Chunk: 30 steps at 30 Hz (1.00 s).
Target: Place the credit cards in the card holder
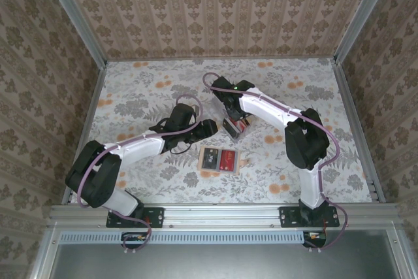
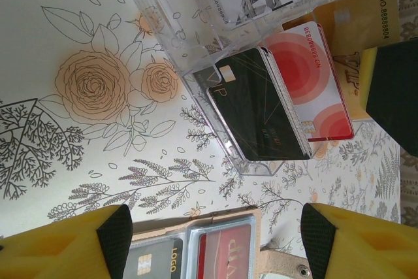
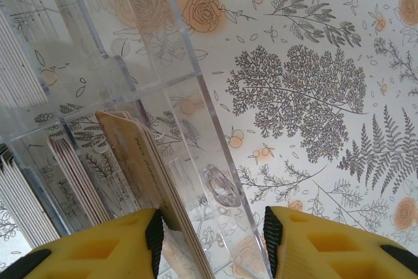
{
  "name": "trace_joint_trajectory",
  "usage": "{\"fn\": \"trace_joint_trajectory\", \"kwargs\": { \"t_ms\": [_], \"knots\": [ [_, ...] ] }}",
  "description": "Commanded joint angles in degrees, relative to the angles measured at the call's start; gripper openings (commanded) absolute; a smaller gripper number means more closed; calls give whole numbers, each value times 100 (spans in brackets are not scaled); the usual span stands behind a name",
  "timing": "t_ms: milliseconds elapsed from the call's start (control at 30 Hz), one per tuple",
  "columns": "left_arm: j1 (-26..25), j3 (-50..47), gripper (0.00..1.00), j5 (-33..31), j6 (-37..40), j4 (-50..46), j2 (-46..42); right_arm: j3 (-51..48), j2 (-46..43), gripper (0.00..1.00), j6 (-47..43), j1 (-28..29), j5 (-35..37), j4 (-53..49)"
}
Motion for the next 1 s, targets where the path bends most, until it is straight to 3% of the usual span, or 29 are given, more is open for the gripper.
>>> {"fn": "trace_joint_trajectory", "kwargs": {
  "t_ms": [0,967],
  "knots": [
    [35,175,71,99,-88,107,84,158,-215,45,-111,-6,273,-187],
    [36,157,71,161,-87,127,80,281,-258,27,-140,99,413,-308]
  ]
}}
